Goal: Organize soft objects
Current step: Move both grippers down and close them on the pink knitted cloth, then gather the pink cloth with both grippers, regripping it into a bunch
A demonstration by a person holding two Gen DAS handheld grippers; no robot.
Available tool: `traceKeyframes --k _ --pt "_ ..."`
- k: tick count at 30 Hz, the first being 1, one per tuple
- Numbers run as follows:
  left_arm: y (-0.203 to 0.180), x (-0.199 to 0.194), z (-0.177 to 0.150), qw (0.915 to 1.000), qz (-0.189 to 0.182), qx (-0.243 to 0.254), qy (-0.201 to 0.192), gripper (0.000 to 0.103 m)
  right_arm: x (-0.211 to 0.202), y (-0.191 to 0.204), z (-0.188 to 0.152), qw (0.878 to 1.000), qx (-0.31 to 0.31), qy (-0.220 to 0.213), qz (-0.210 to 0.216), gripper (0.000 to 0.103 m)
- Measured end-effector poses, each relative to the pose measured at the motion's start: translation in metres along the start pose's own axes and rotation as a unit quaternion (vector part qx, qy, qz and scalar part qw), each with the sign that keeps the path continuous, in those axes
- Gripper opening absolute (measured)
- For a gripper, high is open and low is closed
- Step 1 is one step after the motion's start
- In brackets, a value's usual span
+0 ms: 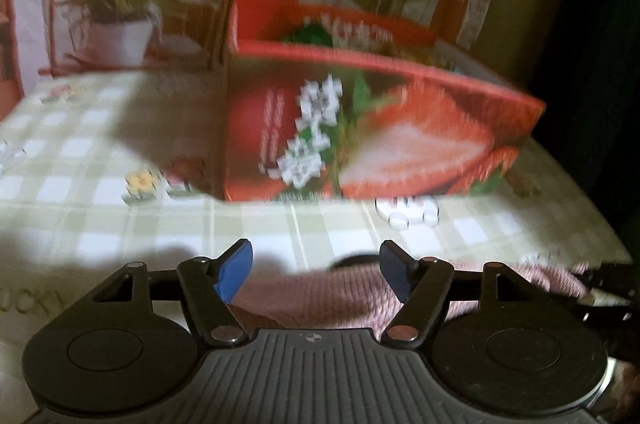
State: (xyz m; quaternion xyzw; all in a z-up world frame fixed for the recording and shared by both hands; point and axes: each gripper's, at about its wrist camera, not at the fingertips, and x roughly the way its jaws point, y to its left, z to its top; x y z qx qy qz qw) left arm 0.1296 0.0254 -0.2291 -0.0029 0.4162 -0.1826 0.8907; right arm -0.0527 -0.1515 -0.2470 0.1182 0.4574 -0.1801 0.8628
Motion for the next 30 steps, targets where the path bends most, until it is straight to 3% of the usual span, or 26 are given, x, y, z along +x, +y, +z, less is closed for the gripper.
traceKeyframes --k 4,17,30 --pt "-0.001 0.006 -0.015 0.9998 -0.004 -0.002 0.022 0.073 0.003 0.002 -0.002 1.000 -0.011 -0.005 -0.001 0.036" --pt "-0.002 -0.009 -0.034 0.9997 0.001 -0.011 0.022 0.073 0.001 -0.008 -0.003 1.000 0.019 -0.017 0.006 0.044" --pt "-0.007 -0.014 -0.039 0.9995 0.014 -0.018 0.023 0.074 -0.005 -0.022 -0.011 0.997 0.055 -0.036 0.043 0.037"
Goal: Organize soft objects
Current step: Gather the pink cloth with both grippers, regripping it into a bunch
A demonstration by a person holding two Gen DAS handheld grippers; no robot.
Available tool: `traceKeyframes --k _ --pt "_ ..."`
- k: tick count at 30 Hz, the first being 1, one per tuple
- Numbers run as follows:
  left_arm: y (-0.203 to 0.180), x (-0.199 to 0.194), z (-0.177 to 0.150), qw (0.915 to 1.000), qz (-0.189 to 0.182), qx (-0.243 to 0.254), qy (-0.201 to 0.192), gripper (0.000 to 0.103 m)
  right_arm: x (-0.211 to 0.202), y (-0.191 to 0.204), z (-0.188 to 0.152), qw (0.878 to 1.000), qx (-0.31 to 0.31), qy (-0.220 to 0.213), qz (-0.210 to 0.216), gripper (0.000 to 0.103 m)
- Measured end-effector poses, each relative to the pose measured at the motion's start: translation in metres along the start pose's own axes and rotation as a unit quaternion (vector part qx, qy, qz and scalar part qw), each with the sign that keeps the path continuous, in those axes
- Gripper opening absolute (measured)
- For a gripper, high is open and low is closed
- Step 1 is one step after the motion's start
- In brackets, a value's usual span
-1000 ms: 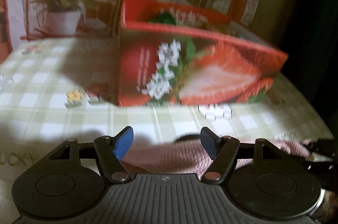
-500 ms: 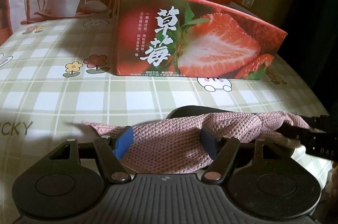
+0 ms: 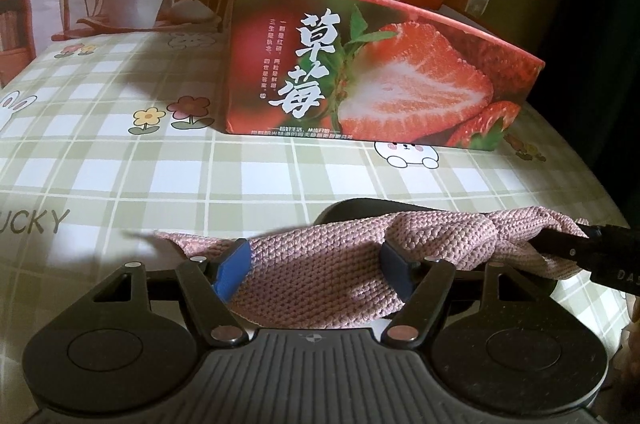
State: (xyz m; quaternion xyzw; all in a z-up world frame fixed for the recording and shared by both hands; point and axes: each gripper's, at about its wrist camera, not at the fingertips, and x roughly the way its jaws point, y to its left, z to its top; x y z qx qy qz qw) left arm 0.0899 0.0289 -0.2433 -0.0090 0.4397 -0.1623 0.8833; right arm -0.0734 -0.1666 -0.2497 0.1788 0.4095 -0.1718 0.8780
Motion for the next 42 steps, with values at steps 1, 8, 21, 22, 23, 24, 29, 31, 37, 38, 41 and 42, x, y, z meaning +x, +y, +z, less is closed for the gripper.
traceKeyframes --k 1,8,21,22,23,24,29,31,37,38,41,42 --pt "-0.001 0.000 0.000 1.0000 0.000 0.001 0.002 0.075 -0.001 -0.001 0.000 1.000 0.002 -0.002 0.002 0.037" --pt "-0.007 -0.004 -0.005 1.0000 -0.002 0.008 0.004 0.076 -0.008 -0.009 -0.001 1.000 0.019 -0.016 0.009 0.037" --pt "-0.003 -0.008 -0.012 0.9995 -0.029 0.011 -0.008 0.078 -0.009 -0.010 -0.001 1.000 0.027 -0.010 0.007 0.033" --pt "-0.003 -0.008 -0.013 0.9994 -0.031 0.013 -0.009 0.078 -0.009 -0.008 -0.001 1.000 0.023 -0.007 0.003 0.033" --pt "-0.003 -0.009 -0.013 0.9993 -0.033 0.016 -0.009 0.078 -0.008 -0.005 -0.001 1.000 0.019 -0.004 -0.002 0.033" --pt "-0.003 -0.009 -0.013 0.9992 -0.035 0.019 -0.010 0.078 -0.007 -0.004 0.000 1.000 0.016 -0.002 -0.006 0.032" --pt "0.006 -0.009 -0.015 0.9986 -0.049 0.005 -0.017 0.074 -0.001 0.008 0.009 1.000 -0.004 0.010 -0.020 0.030" --pt "0.009 -0.009 -0.015 0.9985 -0.050 -0.003 -0.021 0.071 0.004 0.013 0.011 1.000 -0.017 0.013 -0.020 0.029" --pt "0.016 -0.010 -0.014 0.9975 -0.061 -0.025 -0.025 0.068 0.002 0.018 0.010 0.999 -0.029 0.003 -0.014 0.029" --pt "0.016 -0.009 -0.014 0.9974 -0.062 -0.026 -0.025 0.068 -0.001 0.016 0.009 1.000 -0.026 0.001 -0.012 0.029" --pt "0.014 -0.009 -0.013 0.9979 -0.058 -0.019 -0.023 0.068 -0.006 0.012 0.009 1.000 -0.017 -0.003 -0.010 0.031" --pt "0.014 -0.009 -0.013 0.9980 -0.057 -0.017 -0.023 0.068 -0.005 0.010 0.009 1.000 -0.014 0.000 -0.007 0.033"
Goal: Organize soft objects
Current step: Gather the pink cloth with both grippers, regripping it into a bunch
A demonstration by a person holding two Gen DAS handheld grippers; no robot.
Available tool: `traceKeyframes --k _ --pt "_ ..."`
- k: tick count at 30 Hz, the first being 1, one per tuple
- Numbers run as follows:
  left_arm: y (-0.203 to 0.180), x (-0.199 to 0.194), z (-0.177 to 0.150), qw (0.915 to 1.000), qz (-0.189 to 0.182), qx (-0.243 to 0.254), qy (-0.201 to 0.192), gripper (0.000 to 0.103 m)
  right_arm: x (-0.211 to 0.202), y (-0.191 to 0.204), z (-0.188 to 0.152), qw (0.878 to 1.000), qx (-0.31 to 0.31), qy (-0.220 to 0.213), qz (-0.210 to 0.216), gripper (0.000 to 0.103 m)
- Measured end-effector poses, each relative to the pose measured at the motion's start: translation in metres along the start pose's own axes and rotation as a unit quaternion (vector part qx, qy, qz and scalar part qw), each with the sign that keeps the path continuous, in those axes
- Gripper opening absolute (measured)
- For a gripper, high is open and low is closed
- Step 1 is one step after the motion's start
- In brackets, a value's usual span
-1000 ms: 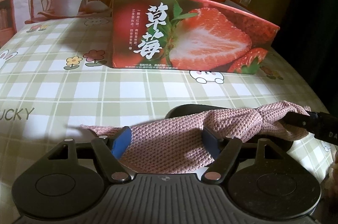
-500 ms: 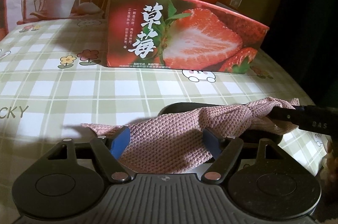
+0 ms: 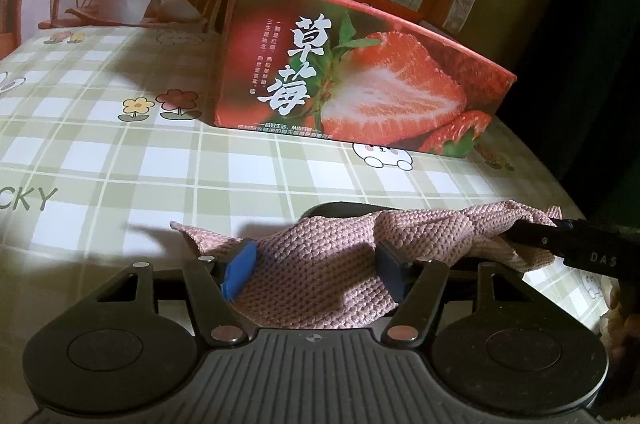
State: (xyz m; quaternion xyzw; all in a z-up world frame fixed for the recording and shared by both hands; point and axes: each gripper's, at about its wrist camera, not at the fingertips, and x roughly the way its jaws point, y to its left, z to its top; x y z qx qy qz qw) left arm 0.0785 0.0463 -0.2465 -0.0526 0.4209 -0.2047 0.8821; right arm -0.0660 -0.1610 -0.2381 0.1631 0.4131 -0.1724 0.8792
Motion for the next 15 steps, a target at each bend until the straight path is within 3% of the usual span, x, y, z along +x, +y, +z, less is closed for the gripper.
traceKeyframes --k 6,9,13,15 --pt "0.0033 -0.0011 0.0000 1.0000 0.004 -0.006 -0.003 0.056 0.0036 -0.0027 -0.0006 1.000 0.007 0.008 0.004 0.039" --pt "0.0027 -0.0008 -0.0002 0.9999 -0.015 -0.009 -0.001 0.038 0.0045 -0.0060 -0.0037 1.000 0.014 0.011 0.006 0.040" --pt "-0.0023 -0.0048 0.0024 0.9999 -0.014 -0.002 0.001 0.039 0.0046 -0.0095 -0.0049 1.000 0.022 0.010 0.012 0.034" --pt "-0.0043 -0.0091 0.0038 0.9999 -0.011 0.003 -0.005 0.054 0.0064 -0.0087 -0.0056 1.000 0.020 0.012 0.011 0.033"
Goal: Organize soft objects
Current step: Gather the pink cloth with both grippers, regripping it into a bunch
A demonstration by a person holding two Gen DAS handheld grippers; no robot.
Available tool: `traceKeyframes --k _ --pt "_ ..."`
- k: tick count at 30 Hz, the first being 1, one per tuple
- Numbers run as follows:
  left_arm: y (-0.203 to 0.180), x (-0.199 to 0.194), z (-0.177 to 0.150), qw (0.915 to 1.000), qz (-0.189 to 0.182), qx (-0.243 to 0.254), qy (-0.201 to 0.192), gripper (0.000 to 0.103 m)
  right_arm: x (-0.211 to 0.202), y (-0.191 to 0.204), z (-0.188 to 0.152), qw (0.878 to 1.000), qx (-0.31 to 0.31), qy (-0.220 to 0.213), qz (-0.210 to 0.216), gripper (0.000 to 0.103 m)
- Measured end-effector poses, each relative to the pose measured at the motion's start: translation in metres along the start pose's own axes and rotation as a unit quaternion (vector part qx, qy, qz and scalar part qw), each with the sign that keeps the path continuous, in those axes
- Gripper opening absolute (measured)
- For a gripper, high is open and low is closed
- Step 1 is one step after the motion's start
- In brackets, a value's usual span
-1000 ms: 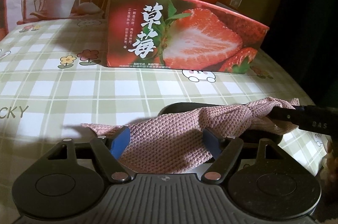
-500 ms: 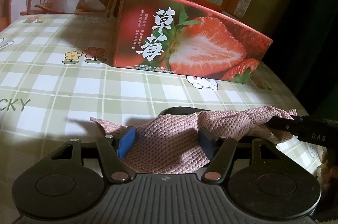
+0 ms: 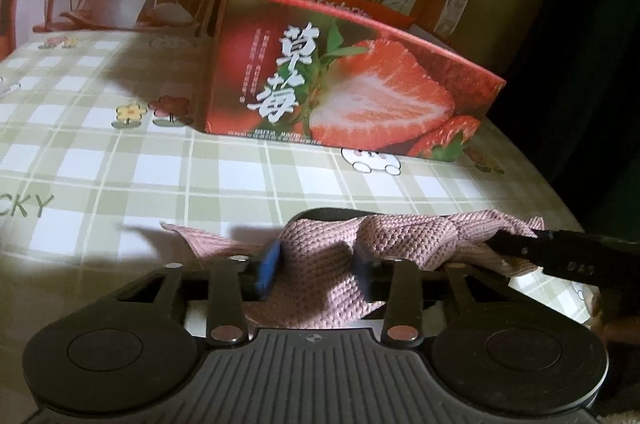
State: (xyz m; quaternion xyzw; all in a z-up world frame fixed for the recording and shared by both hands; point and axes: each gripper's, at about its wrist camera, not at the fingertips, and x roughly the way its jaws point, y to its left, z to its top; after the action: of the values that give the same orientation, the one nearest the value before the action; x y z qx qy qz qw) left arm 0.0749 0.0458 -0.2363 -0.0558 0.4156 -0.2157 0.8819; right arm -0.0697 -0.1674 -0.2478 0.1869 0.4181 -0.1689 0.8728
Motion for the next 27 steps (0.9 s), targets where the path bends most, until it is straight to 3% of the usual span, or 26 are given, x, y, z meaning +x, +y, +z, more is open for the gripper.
traceKeyframes --k 2,10,15,18,20,27 --pt "-0.003 -0.005 0.000 0.9999 0.001 0.007 -0.008 0.071 0.002 0.000 -0.001 1.000 0.000 0.002 -0.003 0.033" --pt "-0.004 -0.001 -0.003 0.9997 0.003 0.007 0.023 0.075 0.005 0.000 -0.001 1.000 -0.002 0.002 -0.006 0.033" --pt "-0.011 0.003 -0.006 0.9989 0.006 0.033 0.032 0.086 0.005 0.002 -0.001 1.000 -0.003 0.002 -0.007 0.033" --pt "-0.009 0.005 -0.009 0.9988 0.004 0.032 0.035 0.078 0.005 0.002 -0.002 1.000 -0.004 0.002 -0.007 0.033" --pt "-0.005 0.005 -0.009 0.9992 0.000 0.025 0.030 0.060 0.005 0.001 -0.002 1.000 -0.003 0.002 -0.005 0.035" --pt "0.002 0.001 -0.007 0.9998 -0.014 0.002 0.016 0.031 -0.004 0.002 0.003 1.000 -0.002 0.005 -0.001 0.047"
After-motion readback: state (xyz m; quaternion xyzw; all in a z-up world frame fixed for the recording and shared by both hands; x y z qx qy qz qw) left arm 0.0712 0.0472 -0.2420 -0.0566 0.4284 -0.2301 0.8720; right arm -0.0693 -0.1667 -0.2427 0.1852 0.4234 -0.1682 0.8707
